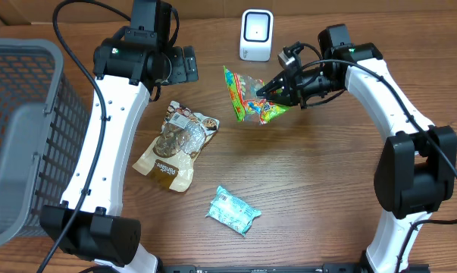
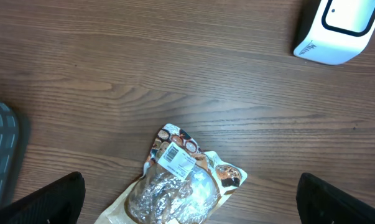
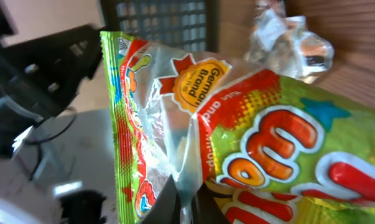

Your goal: Scan the item barcode

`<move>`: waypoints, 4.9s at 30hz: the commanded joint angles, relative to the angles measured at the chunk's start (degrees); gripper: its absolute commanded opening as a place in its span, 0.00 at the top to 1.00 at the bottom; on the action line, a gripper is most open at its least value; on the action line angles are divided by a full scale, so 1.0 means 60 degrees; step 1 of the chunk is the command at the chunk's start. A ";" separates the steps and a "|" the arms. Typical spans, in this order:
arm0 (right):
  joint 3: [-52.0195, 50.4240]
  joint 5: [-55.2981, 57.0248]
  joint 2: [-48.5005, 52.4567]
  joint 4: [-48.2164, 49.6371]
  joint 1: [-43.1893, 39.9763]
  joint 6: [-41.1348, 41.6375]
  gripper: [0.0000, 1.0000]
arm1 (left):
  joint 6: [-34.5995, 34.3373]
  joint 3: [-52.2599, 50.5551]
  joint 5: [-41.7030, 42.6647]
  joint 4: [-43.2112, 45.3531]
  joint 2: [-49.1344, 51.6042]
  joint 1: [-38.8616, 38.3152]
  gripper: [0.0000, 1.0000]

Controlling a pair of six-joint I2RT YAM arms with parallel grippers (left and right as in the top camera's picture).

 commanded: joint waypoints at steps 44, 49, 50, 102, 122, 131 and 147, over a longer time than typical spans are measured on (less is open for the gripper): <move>-0.1989 1.3027 -0.0062 -0.1694 0.5442 -0.3297 0.37 | 0.0215 0.0153 -0.0055 0.0004 -0.0142 0.0040 0.00; -0.2568 1.3391 -0.0062 -0.0229 0.5173 -0.3829 0.37 | 0.0215 0.0153 -0.0055 0.0004 -0.0142 0.0040 0.00; -0.2605 1.3391 -0.0062 -0.0091 0.5144 -0.3883 0.37 | 0.0215 0.0153 -0.0051 0.0004 -0.0142 0.0040 0.00; -0.1687 1.1500 -0.0670 0.0251 0.4962 -0.3388 0.96 | 0.0215 0.0153 -0.0055 0.0004 -0.0142 0.0040 0.00; -0.2273 -0.1392 0.0051 0.1898 0.1035 -0.2448 0.96 | 0.0215 0.0153 -0.0055 0.0007 -0.0142 0.0040 0.00; -0.3009 0.2834 0.0521 0.2036 -0.0331 -0.1428 0.85 | 0.0215 0.0153 -0.0055 0.0007 -0.0142 0.0040 0.00; -0.0984 0.8062 0.0466 -0.0401 -0.1067 -0.1665 0.54 | 0.0215 0.0153 -0.0051 0.0004 -0.0142 0.0040 0.00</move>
